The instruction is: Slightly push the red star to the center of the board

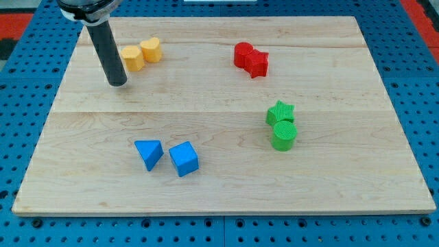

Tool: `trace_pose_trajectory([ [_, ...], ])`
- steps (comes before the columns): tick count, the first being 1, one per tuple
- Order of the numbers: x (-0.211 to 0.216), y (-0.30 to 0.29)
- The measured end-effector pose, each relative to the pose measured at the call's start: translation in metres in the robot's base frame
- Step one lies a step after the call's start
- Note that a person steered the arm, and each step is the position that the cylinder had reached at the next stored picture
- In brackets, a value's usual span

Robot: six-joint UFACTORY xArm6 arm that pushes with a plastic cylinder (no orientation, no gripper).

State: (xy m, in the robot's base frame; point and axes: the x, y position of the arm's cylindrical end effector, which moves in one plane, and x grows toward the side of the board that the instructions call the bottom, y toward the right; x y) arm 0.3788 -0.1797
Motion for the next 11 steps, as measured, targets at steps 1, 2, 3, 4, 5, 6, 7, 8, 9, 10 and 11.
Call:
trace_pose_trajectory([
  [1,0.032,0.027],
  [2,0.039,0.097],
  [3,0.037,0.185],
  [4,0.019,0.287],
  [5,-0.038,0.328],
  [6,-0.063,0.311],
  [7,-0.047,0.268],
  [8,-0.036,0.207],
  [9,-0.051,0.245],
  [10,-0.109,0.263],
  [11,-0.117,0.2],
])
